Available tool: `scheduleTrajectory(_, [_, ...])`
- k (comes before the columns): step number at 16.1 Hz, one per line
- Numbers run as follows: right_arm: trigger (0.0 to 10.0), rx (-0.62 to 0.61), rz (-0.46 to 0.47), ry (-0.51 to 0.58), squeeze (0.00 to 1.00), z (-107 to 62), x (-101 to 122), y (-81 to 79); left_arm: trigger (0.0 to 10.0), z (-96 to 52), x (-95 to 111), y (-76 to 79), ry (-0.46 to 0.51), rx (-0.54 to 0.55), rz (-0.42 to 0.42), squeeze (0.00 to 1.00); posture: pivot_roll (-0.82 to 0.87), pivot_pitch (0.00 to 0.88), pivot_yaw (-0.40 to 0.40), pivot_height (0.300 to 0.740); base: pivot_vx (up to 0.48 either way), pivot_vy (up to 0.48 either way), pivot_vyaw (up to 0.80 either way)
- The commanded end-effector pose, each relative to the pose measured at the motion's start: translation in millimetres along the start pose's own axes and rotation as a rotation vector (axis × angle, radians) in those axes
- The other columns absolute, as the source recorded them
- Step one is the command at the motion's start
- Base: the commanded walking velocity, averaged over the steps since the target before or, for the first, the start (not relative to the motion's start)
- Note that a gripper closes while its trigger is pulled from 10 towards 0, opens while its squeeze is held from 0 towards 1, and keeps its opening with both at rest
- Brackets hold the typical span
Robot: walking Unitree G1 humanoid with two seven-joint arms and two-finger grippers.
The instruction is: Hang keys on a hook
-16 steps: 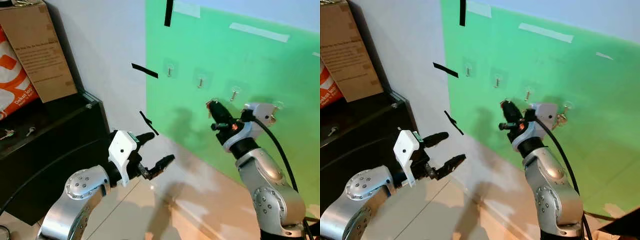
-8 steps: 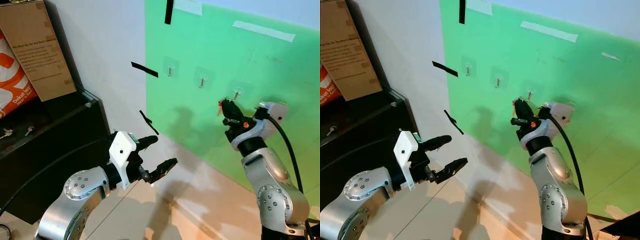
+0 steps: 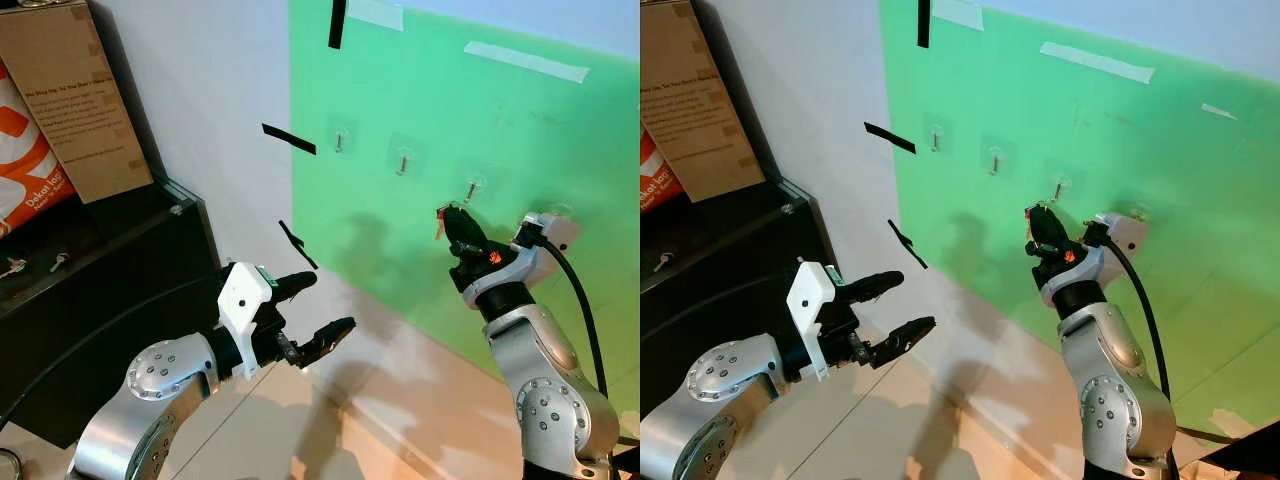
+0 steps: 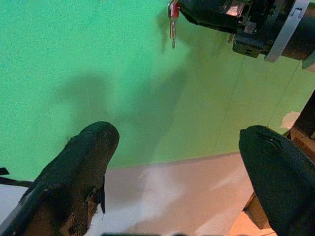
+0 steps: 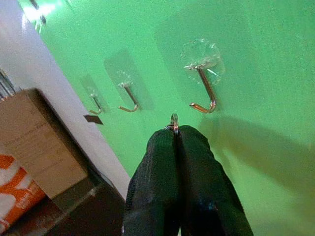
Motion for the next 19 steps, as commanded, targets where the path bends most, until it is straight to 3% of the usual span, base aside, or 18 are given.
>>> scheduleTrajectory(1, [10.0,-0.001,0.018,0.034,0.0,0.1,8,-0.5,10.0,1.4,5,3.3,0.001,-0.025,0.017,0.11,-0.01,0.0,-0.003,0.74,0.0,0.0,0.0])
scheduleTrajectory(7, [10.0,0.025,0.049,0.061,0.0,0.6,13,-3.3,10.0,1.7,5,4.4,0.0,-0.035,0.017,0.11,-0.01,0.0,-0.002,0.74,0.0,0.0,0.0])
scheduleTrajectory(11, [10.0,-0.029,0.088,0.04,0.0,4.0,9,3.1,10.0,1.7,5,4.5,-0.002,-0.039,0.018,0.11,-0.01,0.0,-0.001,0.74,0.0,0.0,0.0])
scheduleTrajectory(19, [10.0,-0.112,0.27,0.011,0.0,4.2,4,17.9,10.0,1.5,5,6.1,-0.003,-0.048,0.013,0.11,-0.01,0.0,0.0,0.74,0.0,0.0,0.0])
Point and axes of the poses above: a point about 5 cm out from each wrist's last joint towards the gripper, its own z axis pointing out of the wrist towards the gripper, its own x axis along the axis of the wrist's last joint, y = z × x, the point moved 2 cm from there along z, pointing out of the wrist towards the gripper, and after that the axes turned 7 degrees about -z, right-handed, at the moved point
